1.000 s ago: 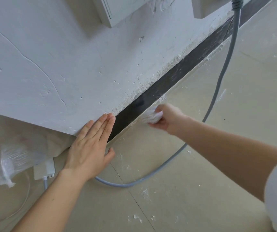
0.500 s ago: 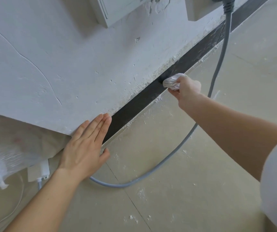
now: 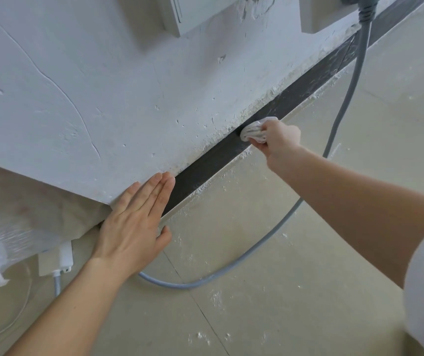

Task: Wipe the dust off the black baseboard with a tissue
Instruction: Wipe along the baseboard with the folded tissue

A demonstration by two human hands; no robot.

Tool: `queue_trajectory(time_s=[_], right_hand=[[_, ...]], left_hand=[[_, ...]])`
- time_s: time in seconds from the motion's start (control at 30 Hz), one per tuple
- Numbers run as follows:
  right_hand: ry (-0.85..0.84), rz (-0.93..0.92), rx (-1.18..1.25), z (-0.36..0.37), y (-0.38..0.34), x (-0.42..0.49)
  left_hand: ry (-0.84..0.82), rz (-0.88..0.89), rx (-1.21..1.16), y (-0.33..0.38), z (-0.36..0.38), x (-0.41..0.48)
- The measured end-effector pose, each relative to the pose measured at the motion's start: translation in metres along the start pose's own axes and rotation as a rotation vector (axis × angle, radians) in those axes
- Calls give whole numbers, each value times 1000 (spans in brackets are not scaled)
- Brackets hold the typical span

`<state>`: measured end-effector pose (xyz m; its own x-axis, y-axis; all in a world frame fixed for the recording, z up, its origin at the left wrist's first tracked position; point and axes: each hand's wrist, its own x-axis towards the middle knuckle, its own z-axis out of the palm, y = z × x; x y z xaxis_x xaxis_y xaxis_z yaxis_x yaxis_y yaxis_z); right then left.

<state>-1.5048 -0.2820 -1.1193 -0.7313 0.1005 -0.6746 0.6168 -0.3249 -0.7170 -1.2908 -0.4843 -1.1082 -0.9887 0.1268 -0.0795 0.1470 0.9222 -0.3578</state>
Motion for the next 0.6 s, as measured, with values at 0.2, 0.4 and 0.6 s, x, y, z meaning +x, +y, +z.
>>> queue_trajectory(time_s=[0.2,0.4,0.6], right_hand=[[-129,-33,-562,-20,5,-19],[-559,-318,-1353,-54,-43,-72],[-697,-188,-1808,-96,-119,-85]], left_hand=[[143,82,-35,4,-16,25],[279,198,-10,16,-54,96],[329,237,-14,26,-88,154]])
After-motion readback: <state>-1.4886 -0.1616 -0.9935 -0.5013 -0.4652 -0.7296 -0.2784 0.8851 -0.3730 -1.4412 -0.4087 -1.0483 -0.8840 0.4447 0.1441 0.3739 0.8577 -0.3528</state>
